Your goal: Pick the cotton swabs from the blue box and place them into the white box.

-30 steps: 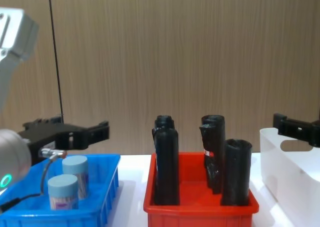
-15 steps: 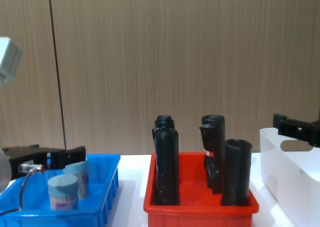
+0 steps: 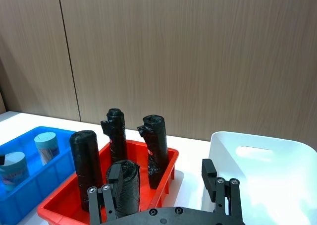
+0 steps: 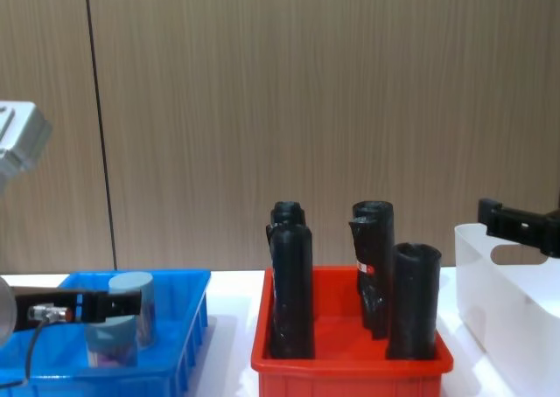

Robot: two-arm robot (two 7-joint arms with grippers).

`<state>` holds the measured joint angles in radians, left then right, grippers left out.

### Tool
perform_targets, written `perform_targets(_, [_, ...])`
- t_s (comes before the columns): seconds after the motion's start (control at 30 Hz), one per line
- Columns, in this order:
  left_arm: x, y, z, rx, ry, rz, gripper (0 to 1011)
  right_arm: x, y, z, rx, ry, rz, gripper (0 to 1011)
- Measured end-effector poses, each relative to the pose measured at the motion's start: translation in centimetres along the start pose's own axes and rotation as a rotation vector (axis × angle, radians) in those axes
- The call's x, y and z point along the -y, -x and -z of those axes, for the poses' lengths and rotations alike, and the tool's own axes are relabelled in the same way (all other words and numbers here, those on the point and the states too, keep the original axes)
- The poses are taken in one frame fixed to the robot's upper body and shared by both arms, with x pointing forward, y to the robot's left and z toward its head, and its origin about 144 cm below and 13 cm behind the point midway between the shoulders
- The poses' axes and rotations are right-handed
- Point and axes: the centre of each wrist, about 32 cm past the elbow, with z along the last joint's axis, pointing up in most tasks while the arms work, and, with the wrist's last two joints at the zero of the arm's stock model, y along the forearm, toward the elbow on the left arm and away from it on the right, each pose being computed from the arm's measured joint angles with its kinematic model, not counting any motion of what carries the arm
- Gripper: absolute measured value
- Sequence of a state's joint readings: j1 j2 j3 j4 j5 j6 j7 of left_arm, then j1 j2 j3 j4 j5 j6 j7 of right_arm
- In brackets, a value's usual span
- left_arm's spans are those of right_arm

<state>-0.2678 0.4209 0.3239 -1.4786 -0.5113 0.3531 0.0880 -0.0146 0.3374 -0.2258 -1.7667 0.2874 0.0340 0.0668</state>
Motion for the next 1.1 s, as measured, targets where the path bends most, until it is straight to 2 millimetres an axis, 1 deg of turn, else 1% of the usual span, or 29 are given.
perform_targets(0.5, [1.9,-0.9,-0.1,0.002,-0.072,0.018,1003,0.0,0.0,0.0,0.000,0.000,0.000,1002])
perform_targets(0.93, [3.6,-1.8,0.0,0.023,-0.091,0.029,1003,0.0,0.0,0.0,0.000,0.000,0.000,1002])
perform_targets(1.07, [4.2,-2.0,0.1,0.025,-0.092,0.039,941,0.0,0.0,0.0,0.000,0.000,0.000,1001])
perform_targets(1.1, [4.3,-2.1,0.2,0.024,-0.090,0.045,909,0.0,0.0,0.0,0.000,0.000,0.000,1002])
